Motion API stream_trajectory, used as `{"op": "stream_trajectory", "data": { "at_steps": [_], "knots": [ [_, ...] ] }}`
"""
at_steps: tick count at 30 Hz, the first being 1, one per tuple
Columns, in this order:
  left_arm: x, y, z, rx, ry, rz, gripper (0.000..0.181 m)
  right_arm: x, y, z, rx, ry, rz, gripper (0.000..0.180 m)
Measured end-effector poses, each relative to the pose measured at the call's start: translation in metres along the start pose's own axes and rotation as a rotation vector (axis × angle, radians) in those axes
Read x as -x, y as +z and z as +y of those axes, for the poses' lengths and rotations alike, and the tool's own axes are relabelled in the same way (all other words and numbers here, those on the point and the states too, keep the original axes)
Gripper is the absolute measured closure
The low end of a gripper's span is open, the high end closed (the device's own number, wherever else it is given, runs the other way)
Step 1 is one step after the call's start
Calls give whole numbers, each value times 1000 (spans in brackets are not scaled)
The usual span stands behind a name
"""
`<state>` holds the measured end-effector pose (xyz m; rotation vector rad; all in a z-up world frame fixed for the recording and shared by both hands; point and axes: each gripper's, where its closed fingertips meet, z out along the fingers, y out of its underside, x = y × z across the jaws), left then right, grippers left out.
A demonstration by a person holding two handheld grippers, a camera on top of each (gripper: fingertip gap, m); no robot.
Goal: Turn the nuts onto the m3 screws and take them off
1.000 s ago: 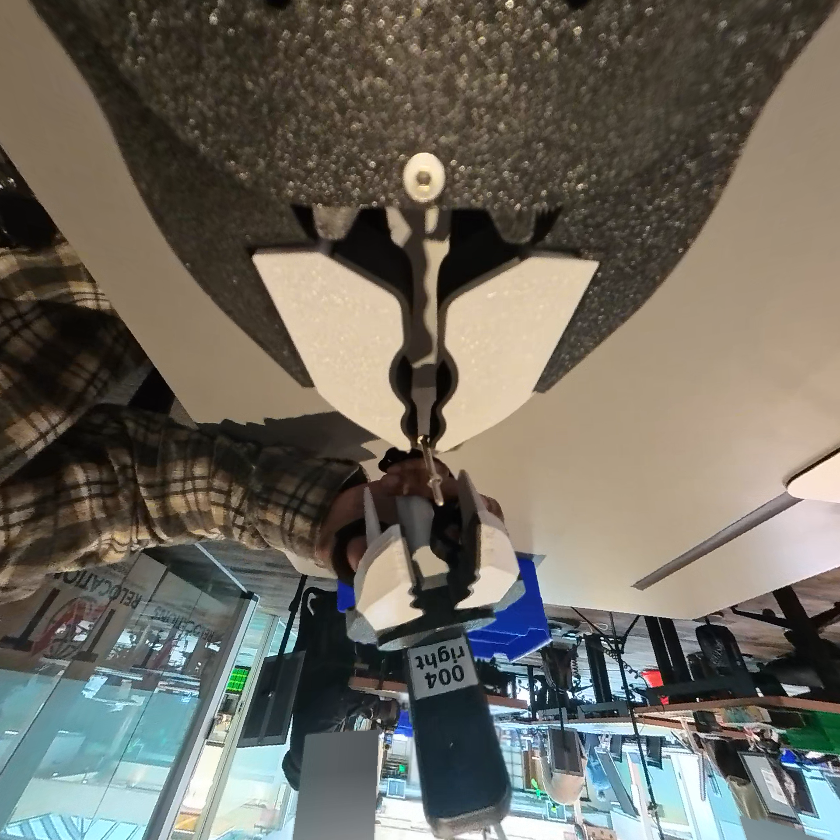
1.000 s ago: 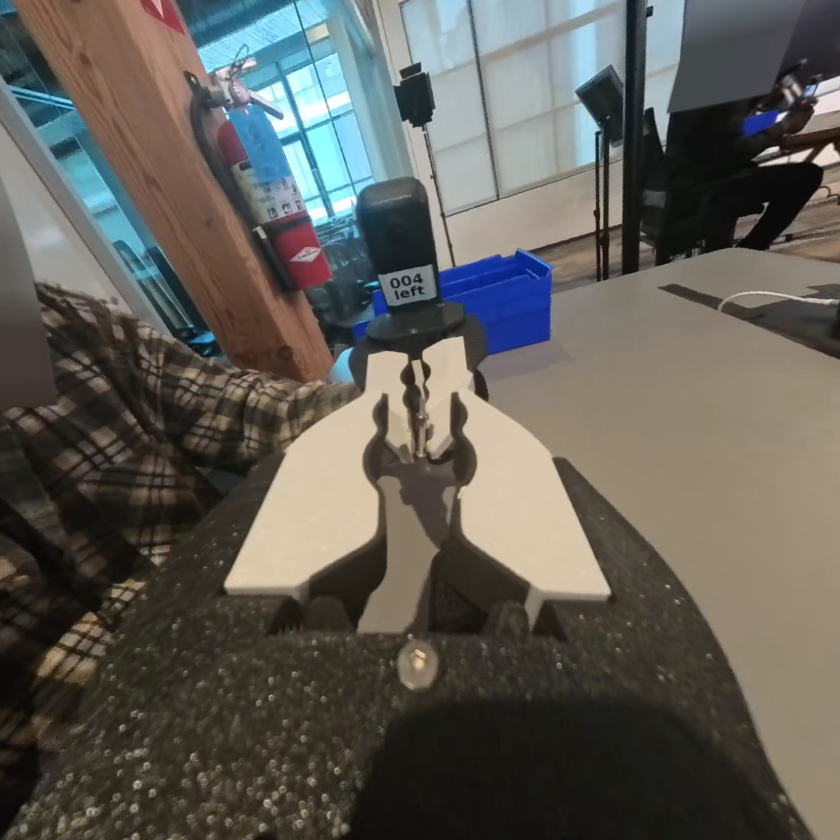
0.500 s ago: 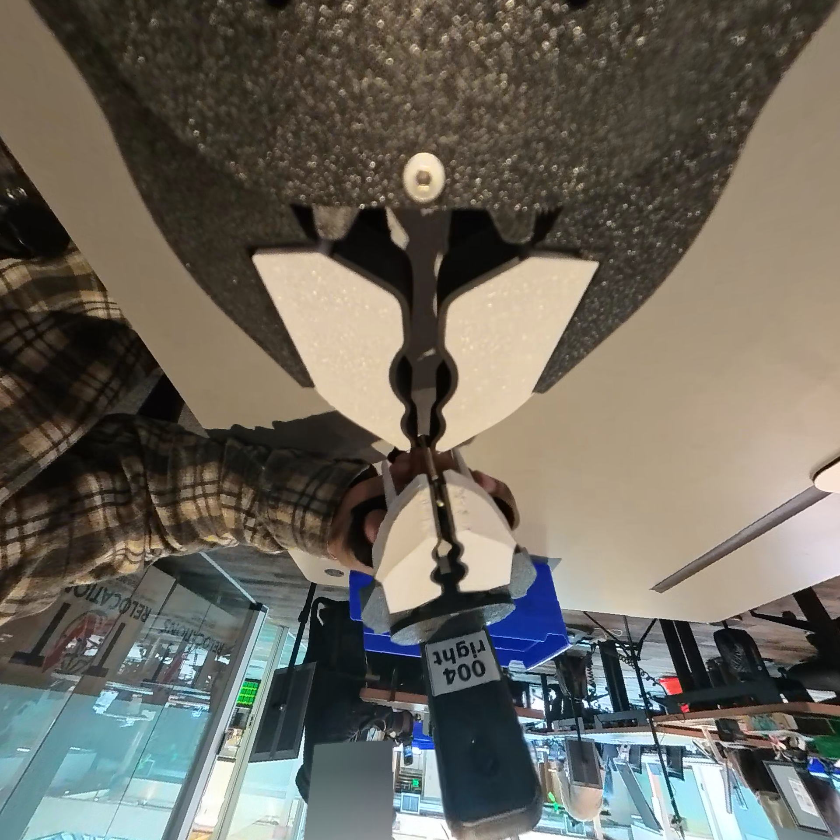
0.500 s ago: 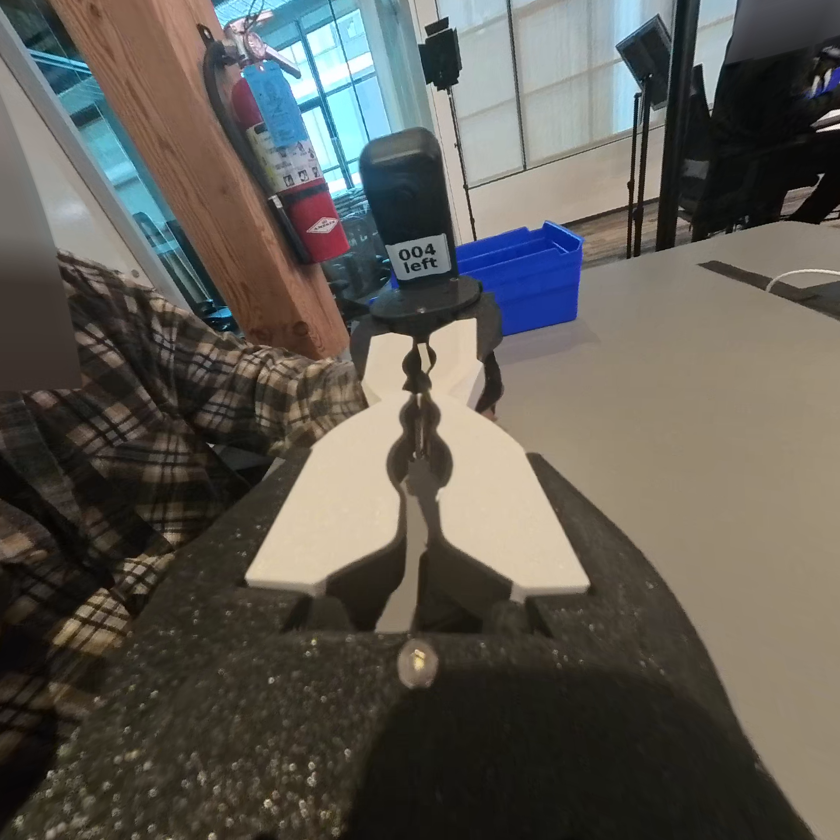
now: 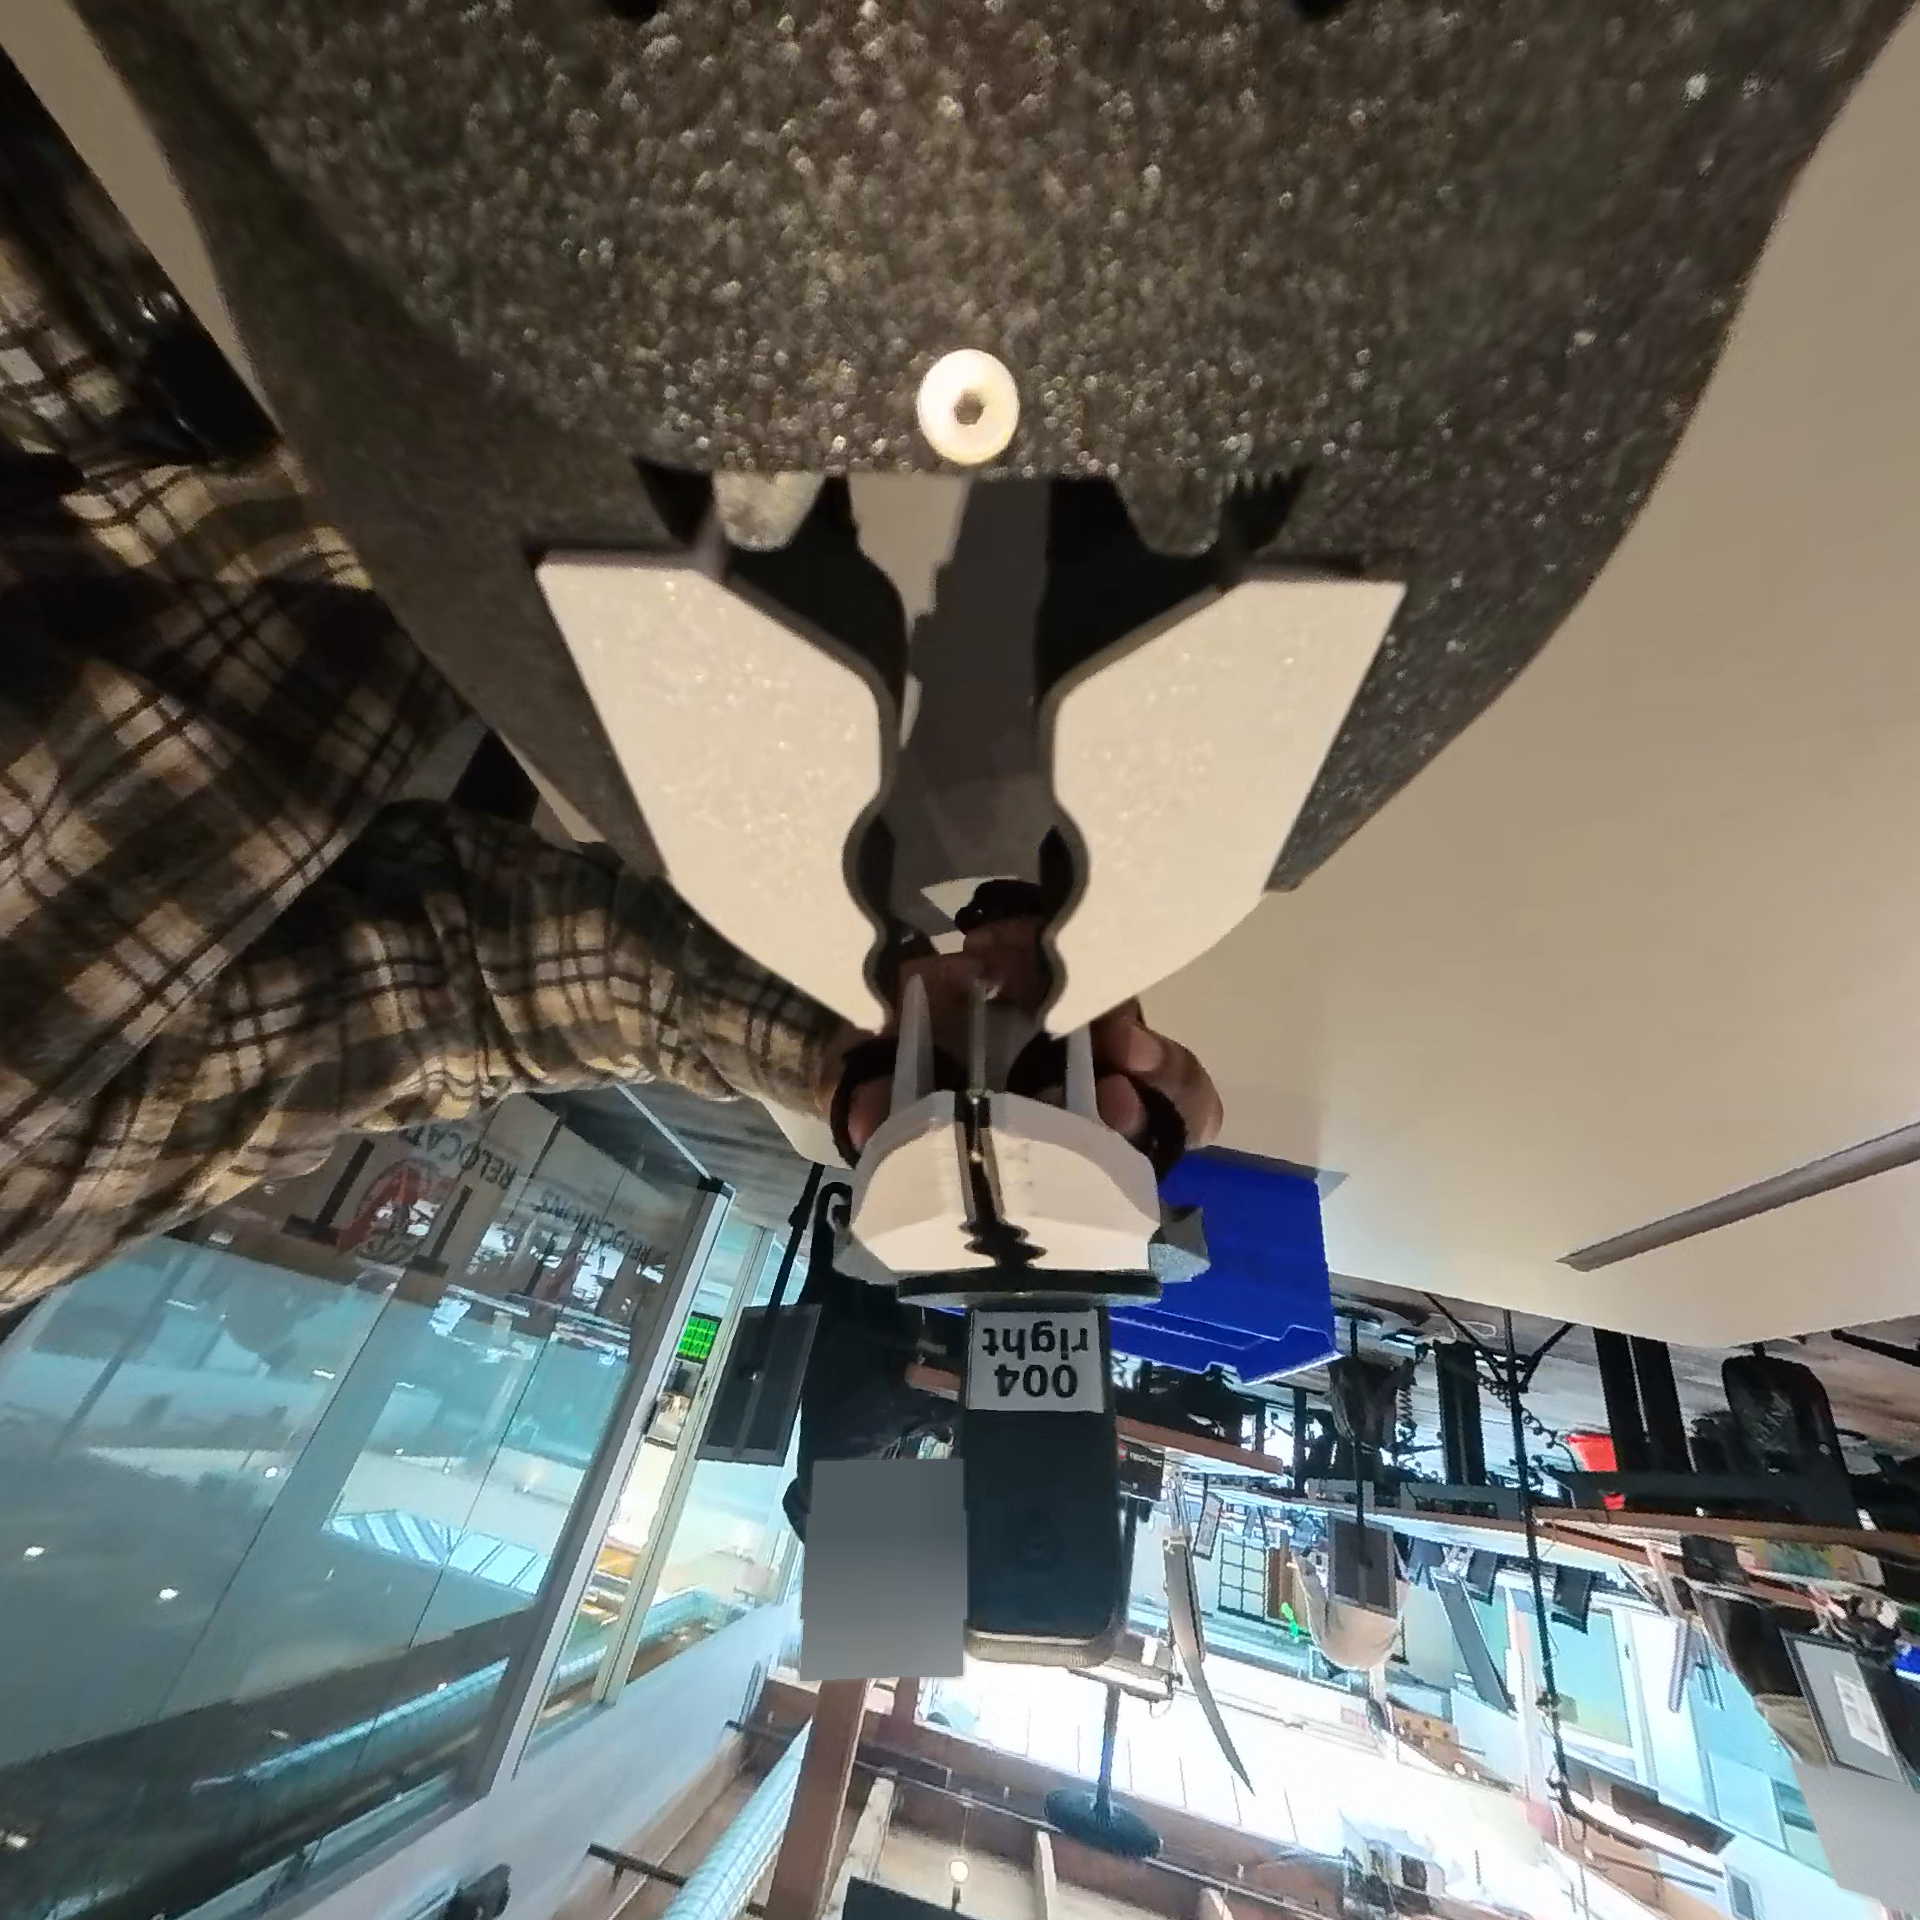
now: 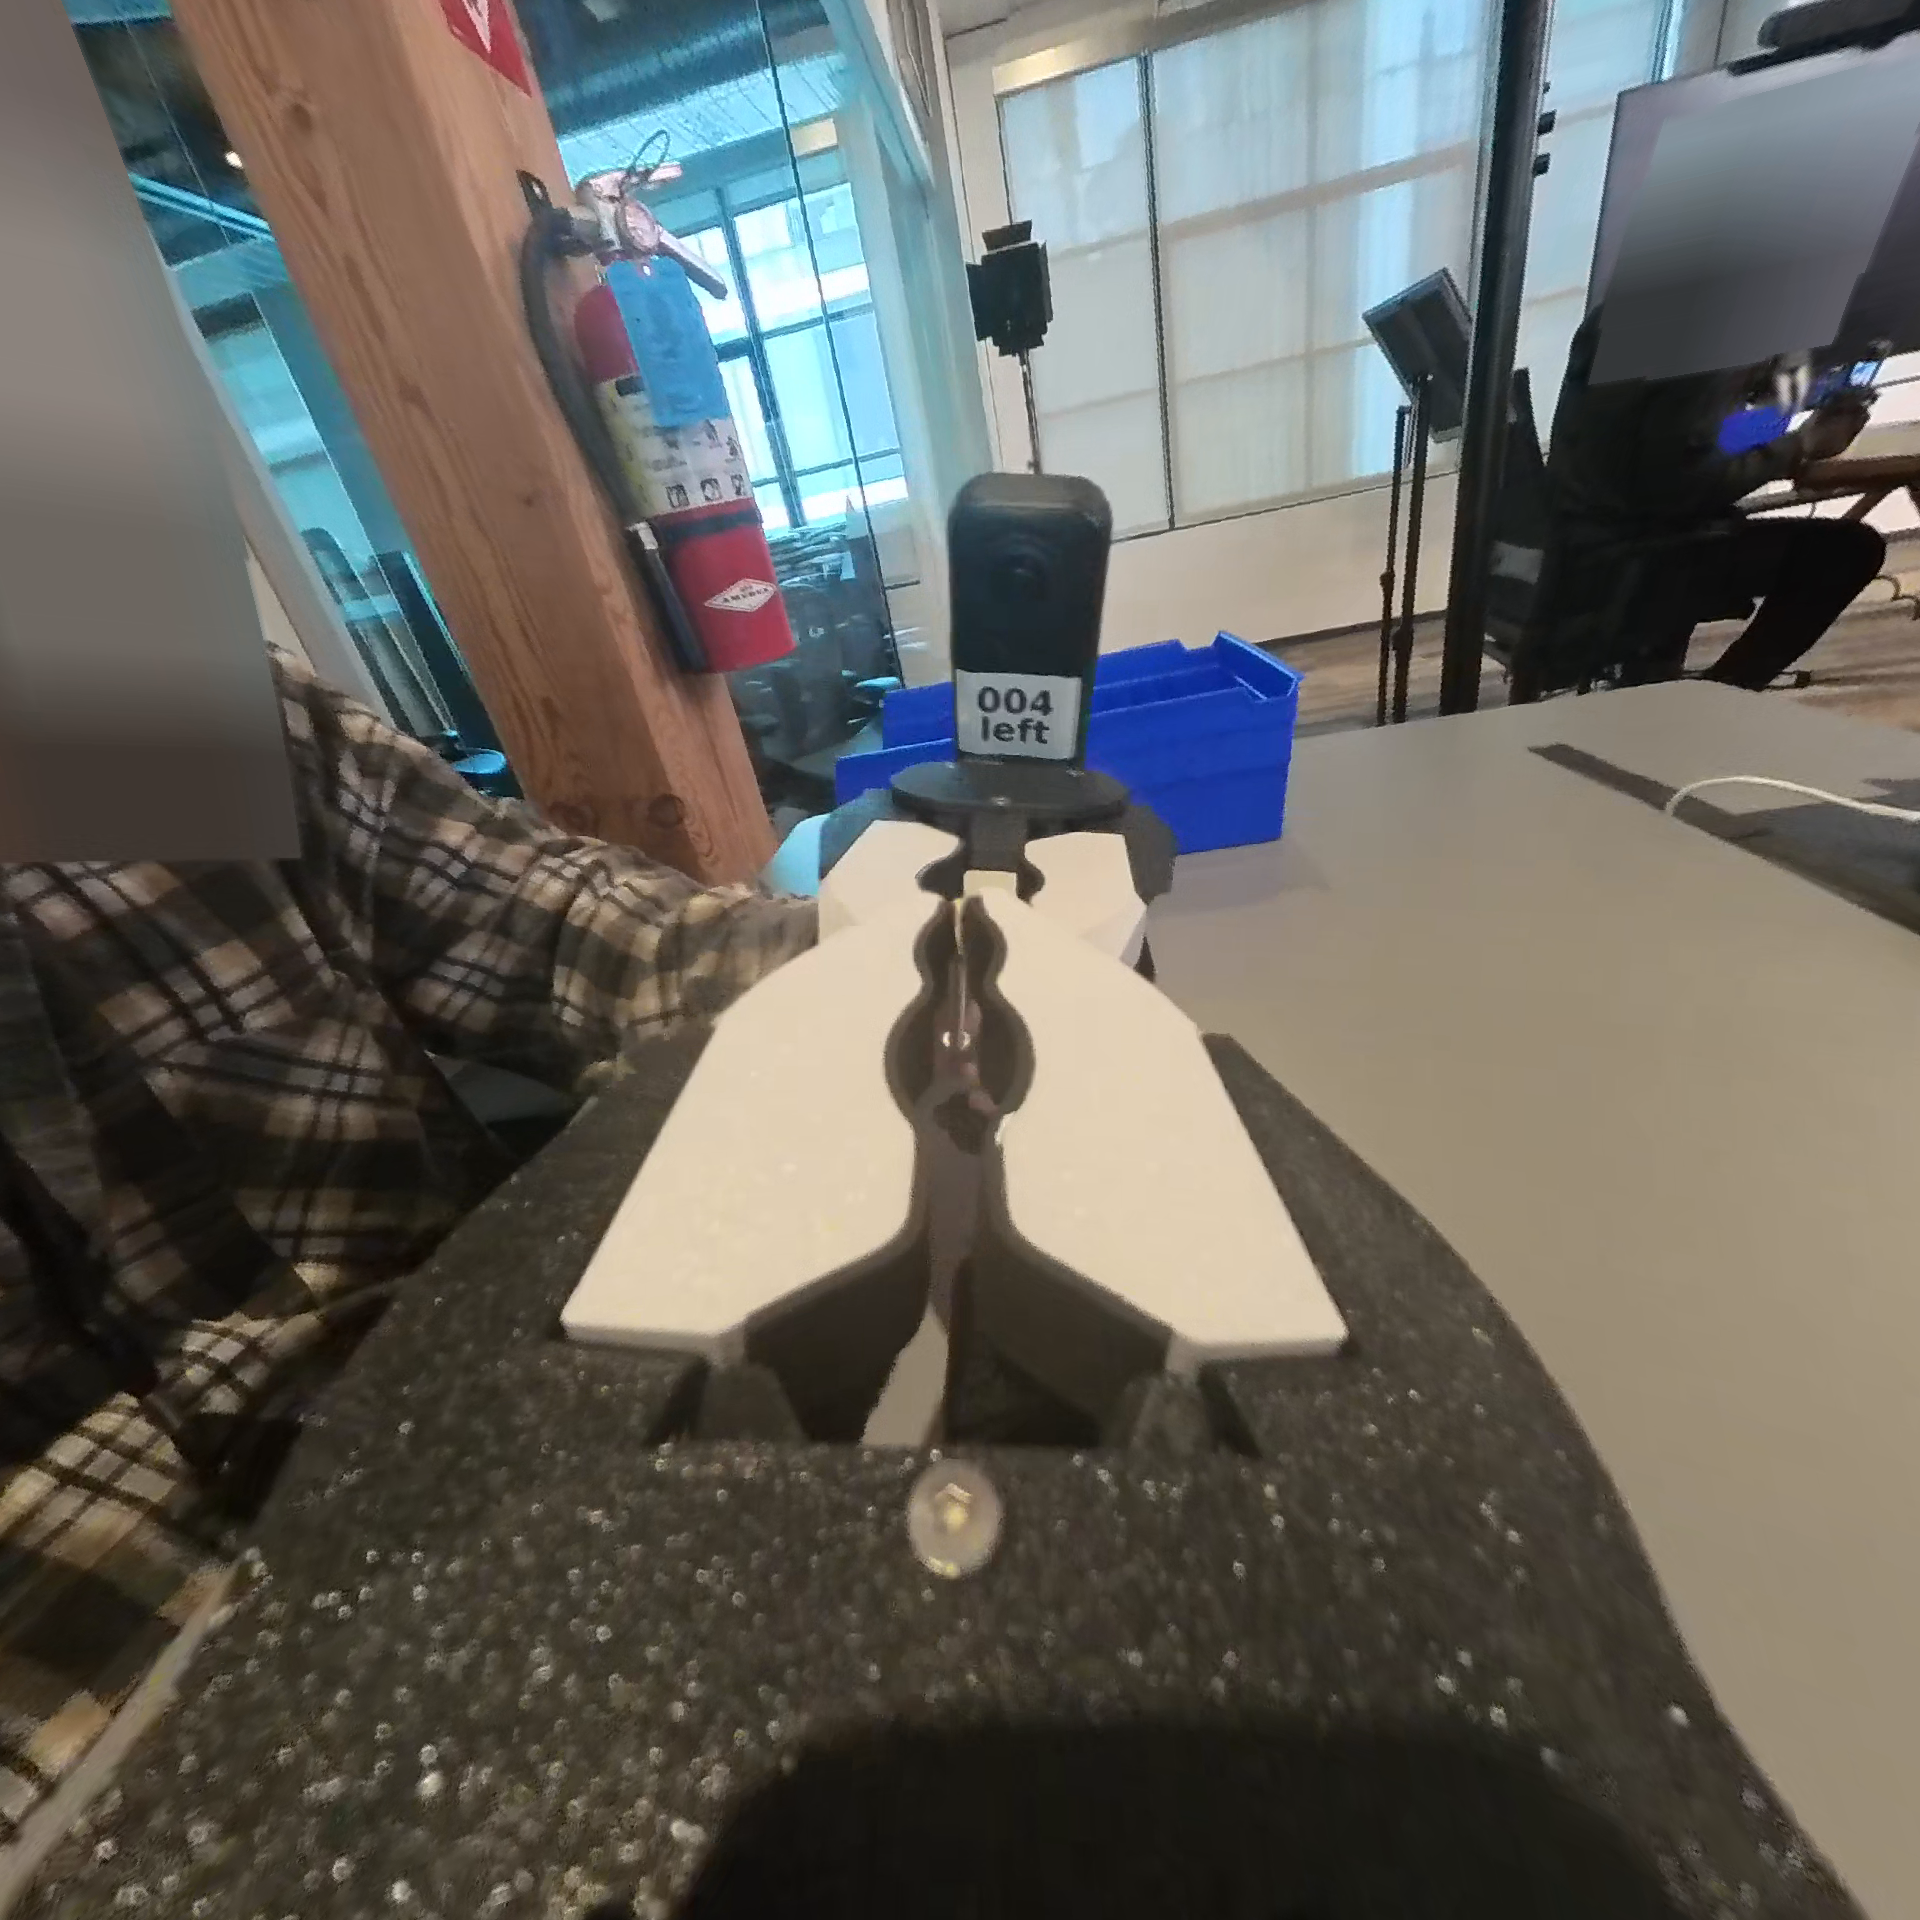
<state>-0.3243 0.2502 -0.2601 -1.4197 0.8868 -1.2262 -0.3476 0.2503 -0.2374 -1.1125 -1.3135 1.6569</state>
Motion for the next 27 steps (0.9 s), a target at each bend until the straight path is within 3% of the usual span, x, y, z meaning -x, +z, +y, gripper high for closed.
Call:
{"op": "stream_trajectory", "data": {
  "at_steps": [4,24,25,27],
  "knots": [
    [-3,1,2,22,27,3,167,1,0,-2,-8,-12,0,177],
    [-6,4,8,67,19,2,177,6,5,2,31,12,-27,177],
    [-6,3,7,59,14,0,177,5,4,1,26,14,-23,174],
    [-4,2,4,36,0,-7,177,-2,1,-4,1,14,23,150]
  ]
}}
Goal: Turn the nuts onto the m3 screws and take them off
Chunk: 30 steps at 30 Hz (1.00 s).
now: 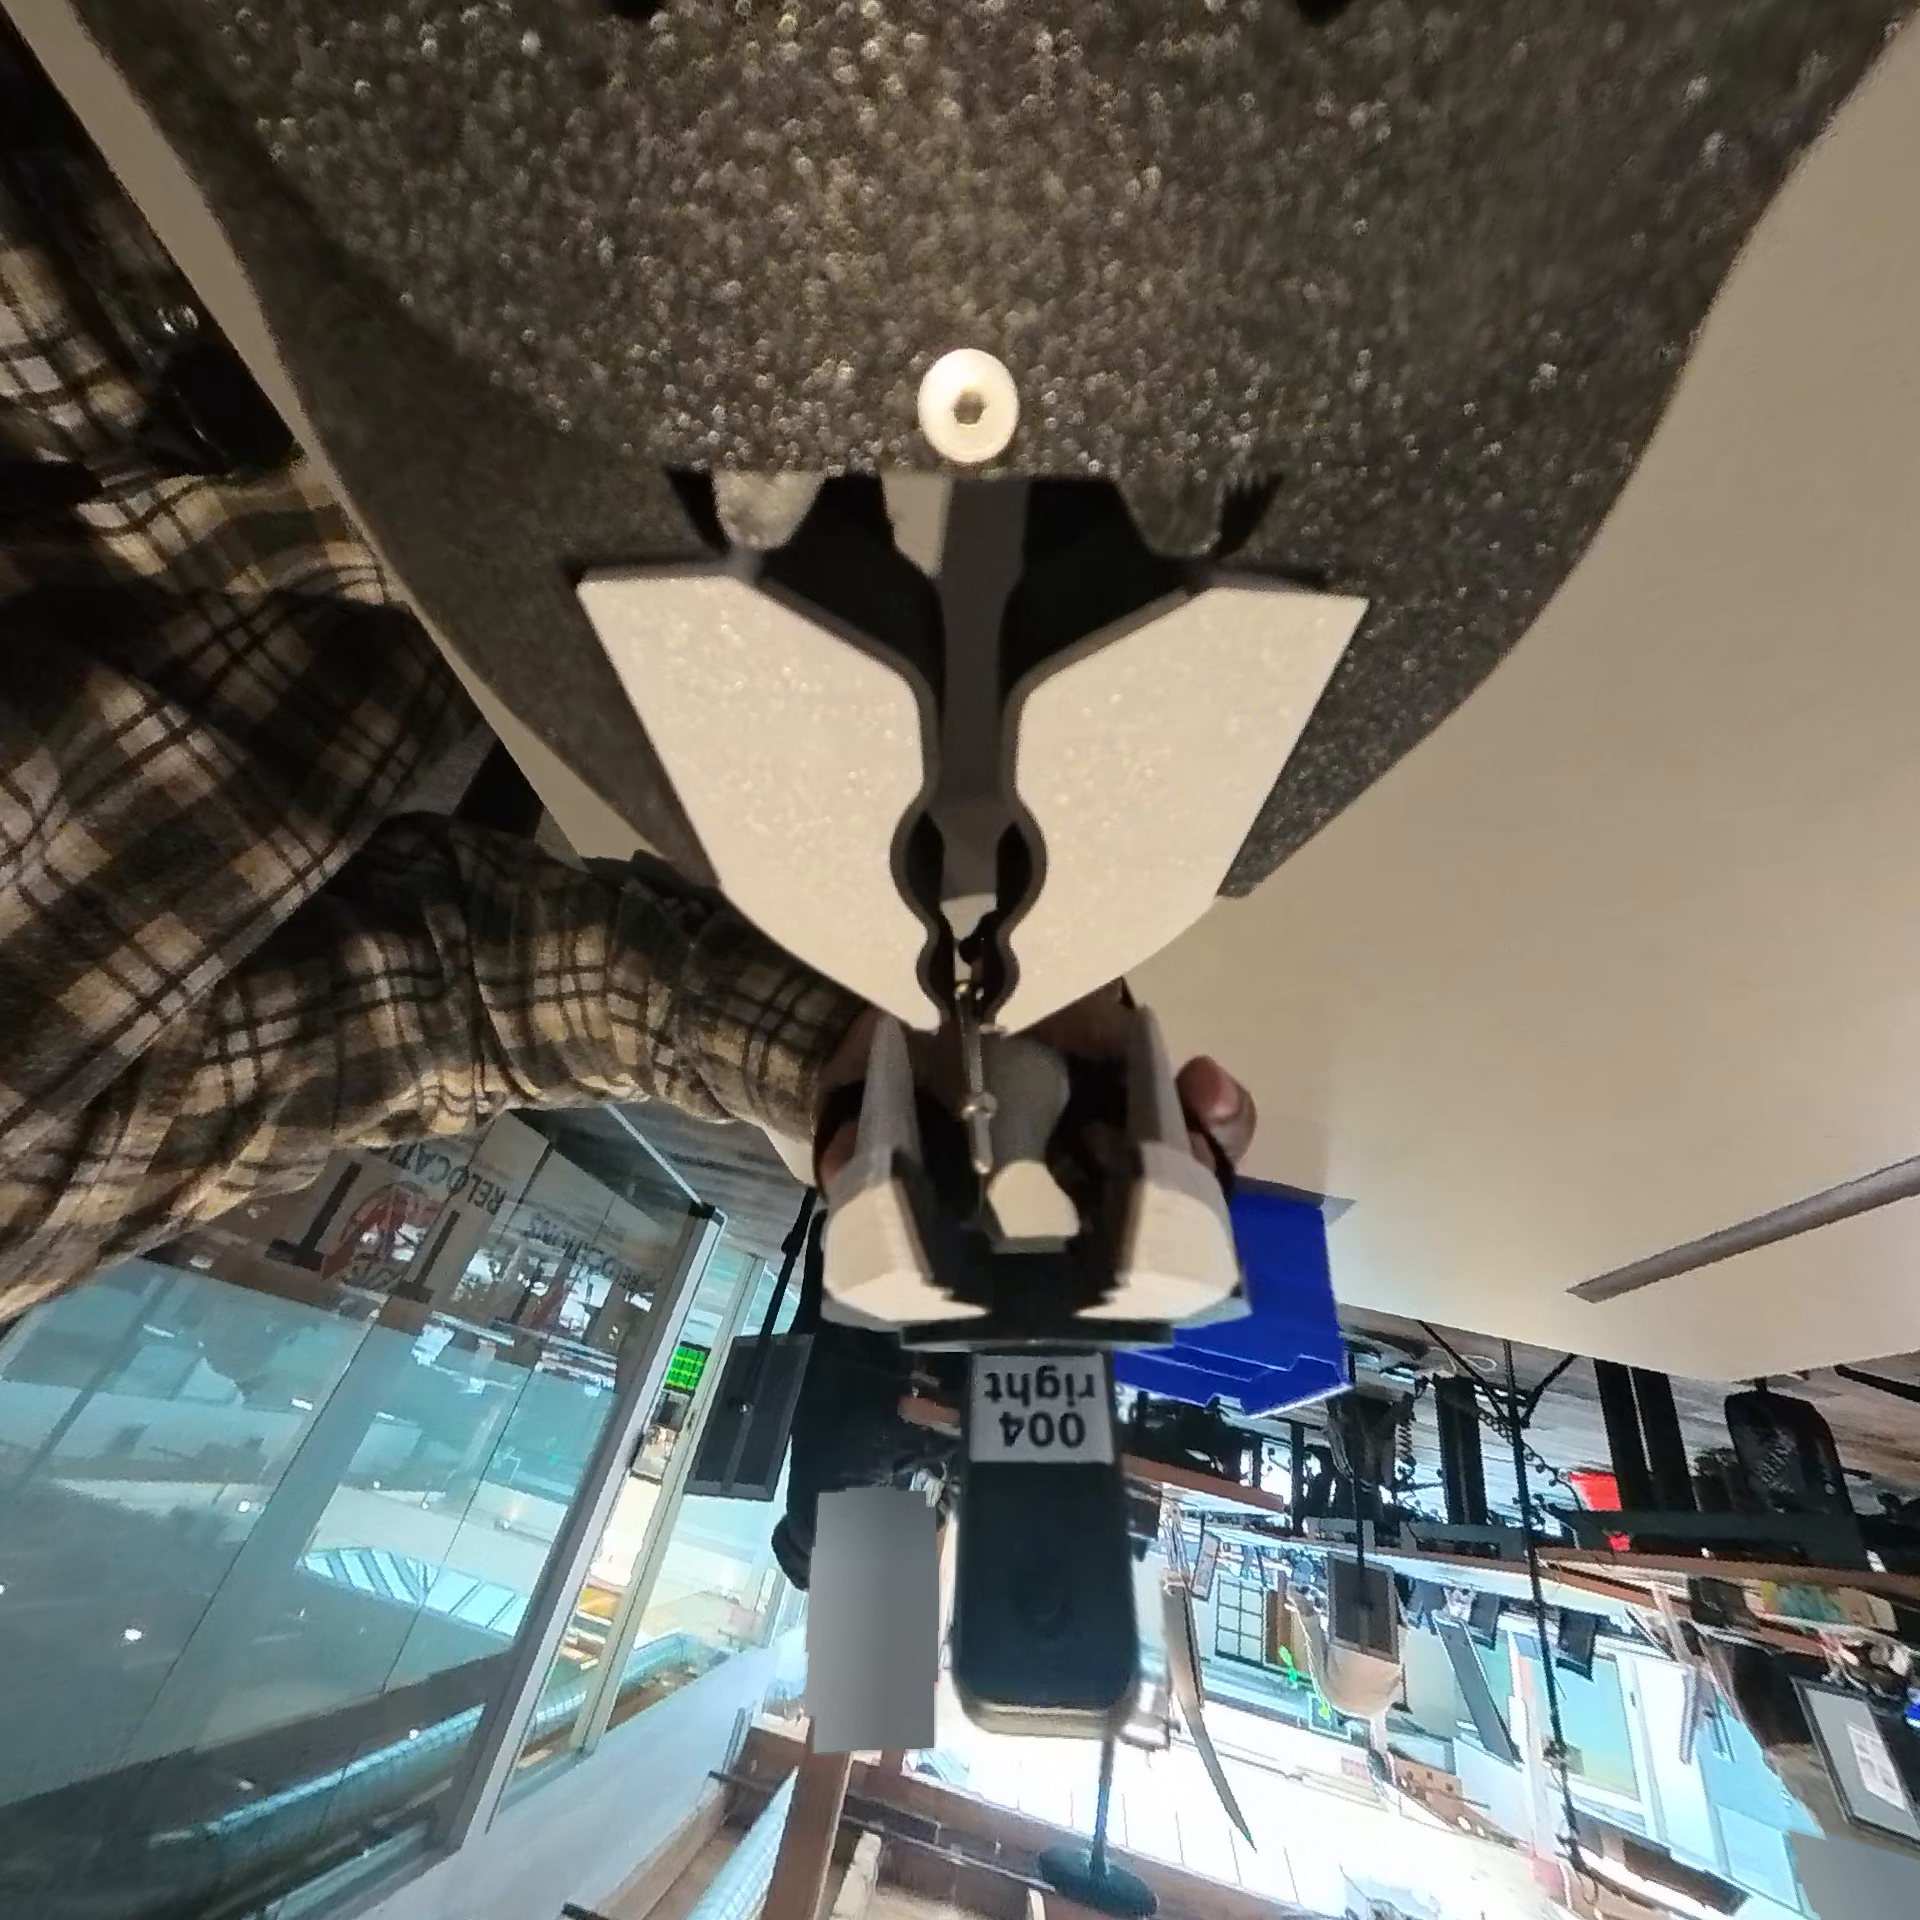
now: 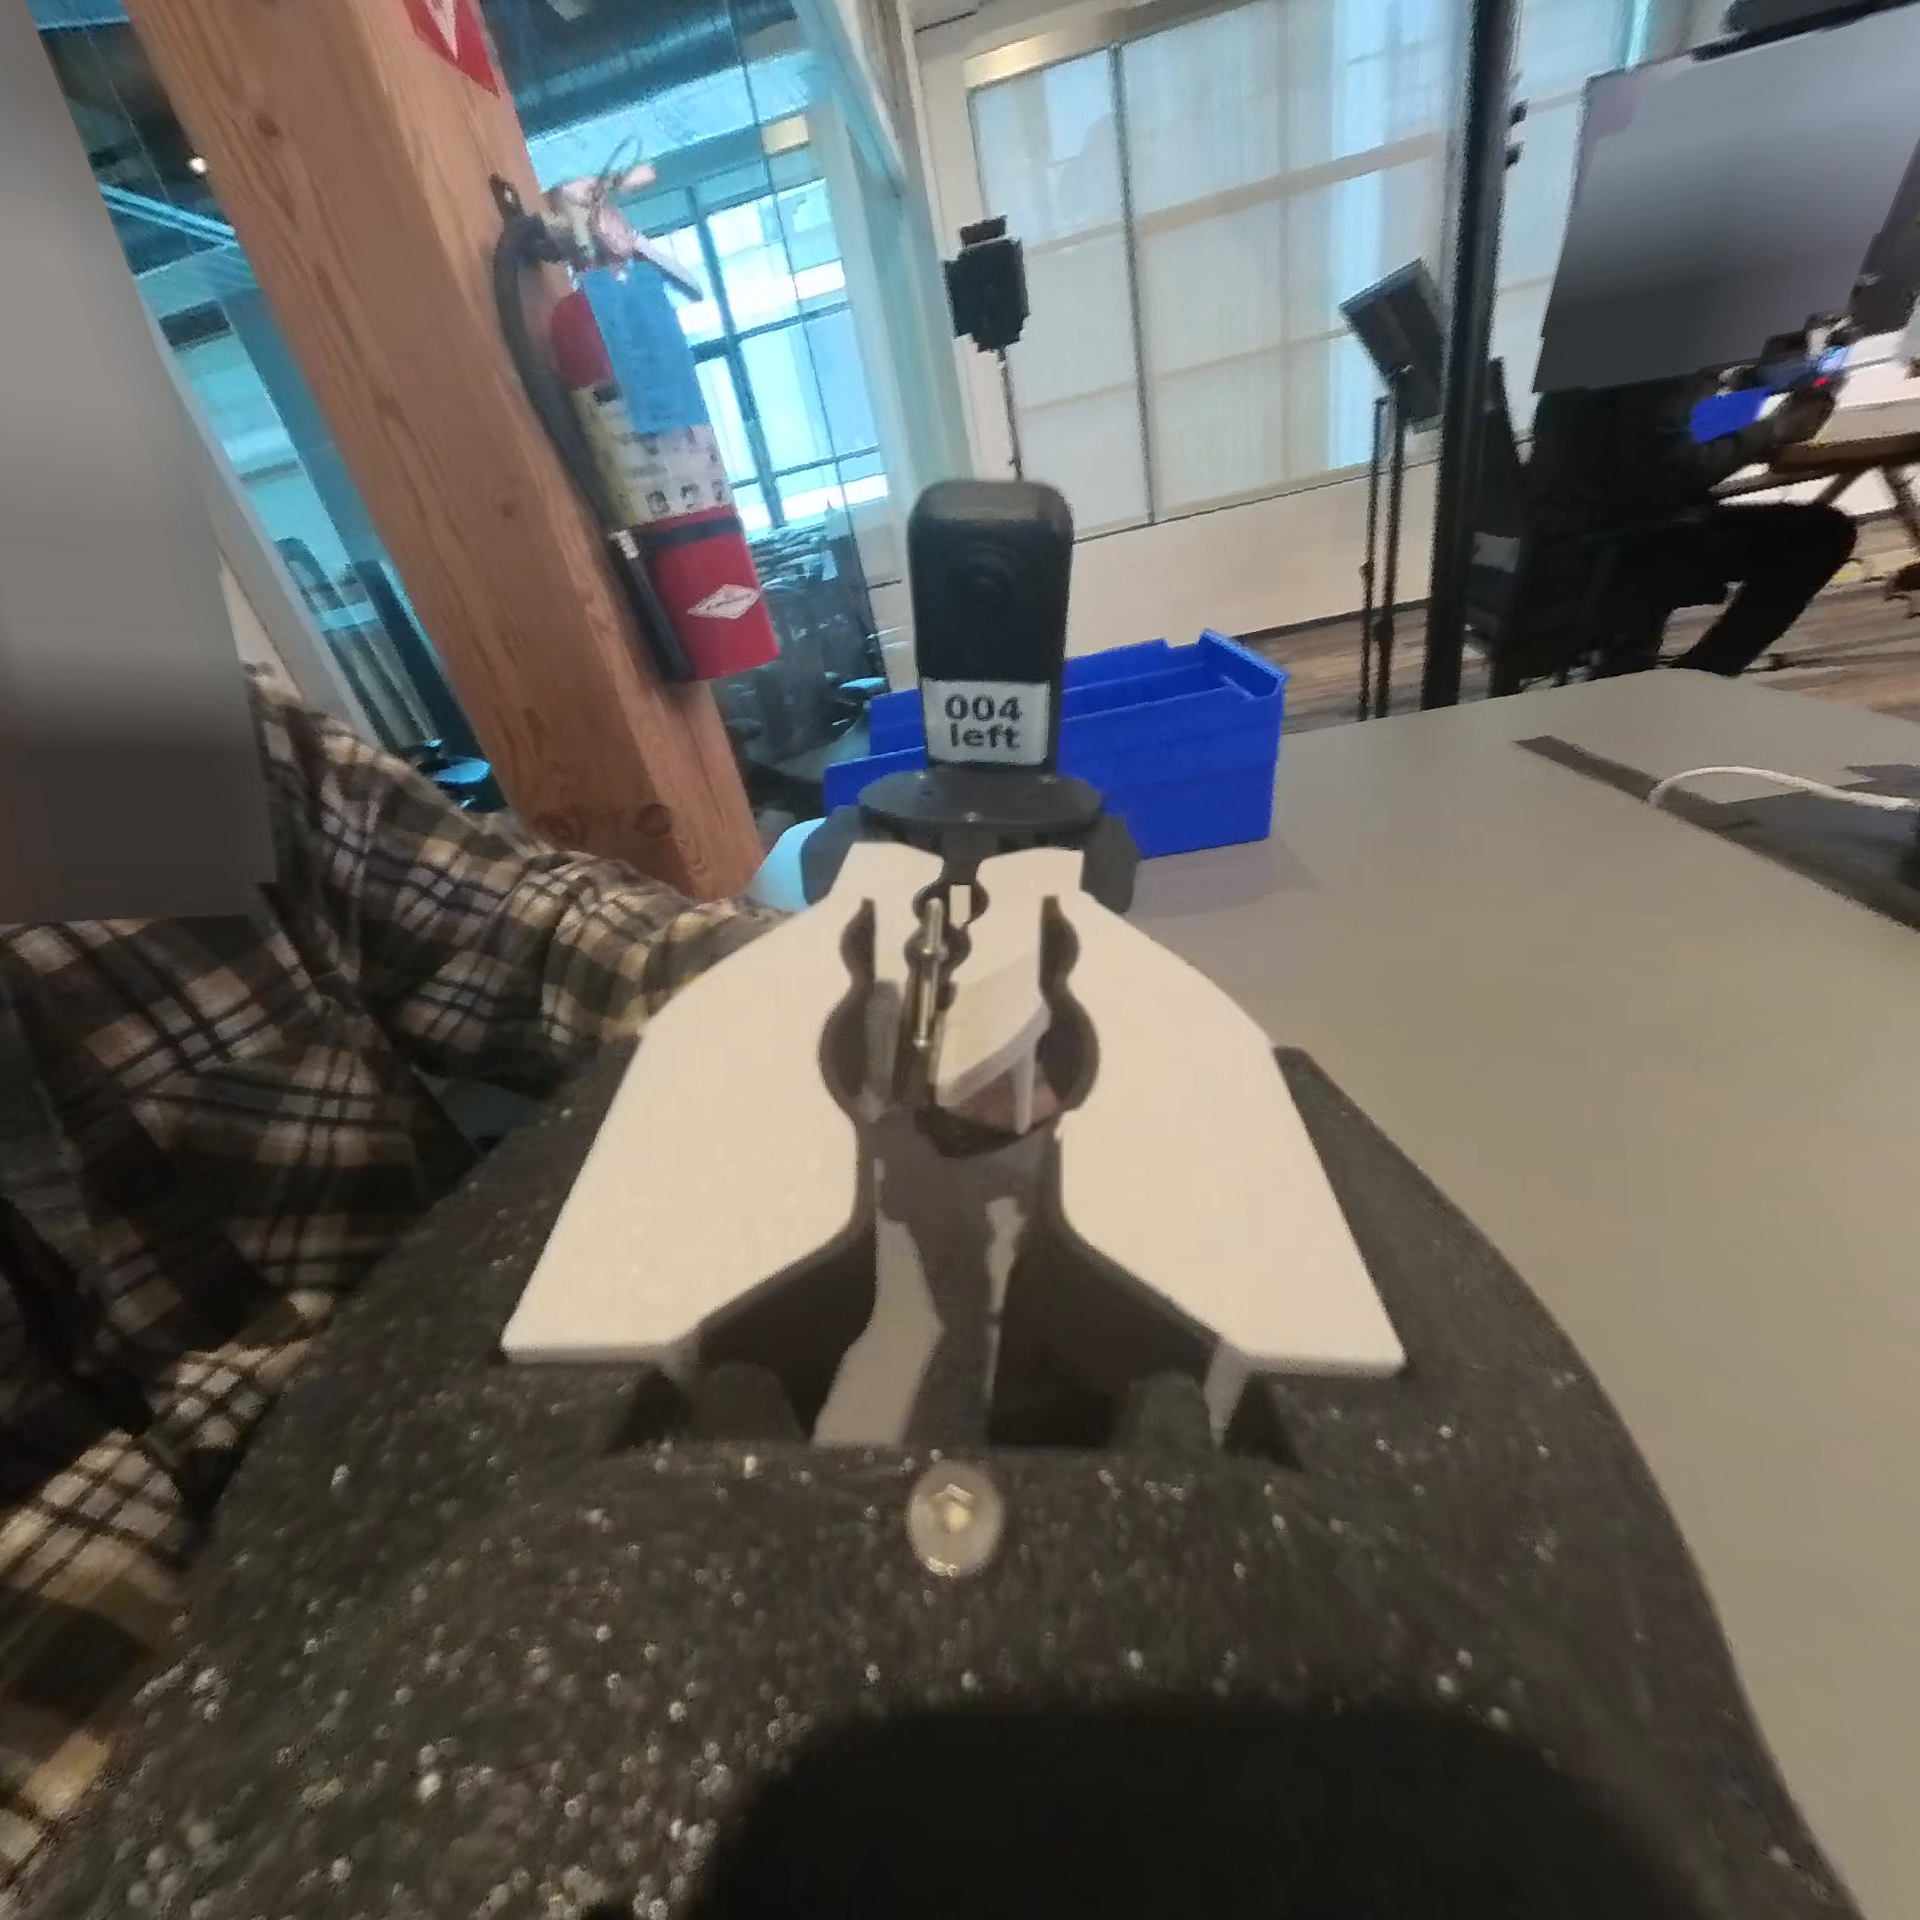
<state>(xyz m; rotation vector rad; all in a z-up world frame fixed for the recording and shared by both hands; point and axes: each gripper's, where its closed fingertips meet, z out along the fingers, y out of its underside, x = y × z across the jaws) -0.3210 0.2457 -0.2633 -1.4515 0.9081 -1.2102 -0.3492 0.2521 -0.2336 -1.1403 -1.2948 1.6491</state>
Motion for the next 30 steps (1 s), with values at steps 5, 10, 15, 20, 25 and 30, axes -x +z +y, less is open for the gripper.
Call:
{"op": "stream_trajectory", "data": {
  "at_steps": [5,10,15,20,25,30],
  "knots": [
    [1,-2,-5,-30,6,-20,177,-8,-6,-13,-60,-59,85,129],
    [-7,1,-7,-41,35,8,177,-13,3,-4,-24,-67,125,113],
    [-9,-4,-15,-70,70,0,177,-23,-11,-9,-8,-89,199,118],
    [-9,-3,-15,-69,68,0,177,-11,-6,-16,-50,-89,133,116],
    [-12,0,-14,-55,93,-1,177,-18,-7,-8,-4,-77,162,116],
    [-13,1,-12,-47,98,-2,177,-9,-6,-16,-88,-34,85,117]
  ]
}}
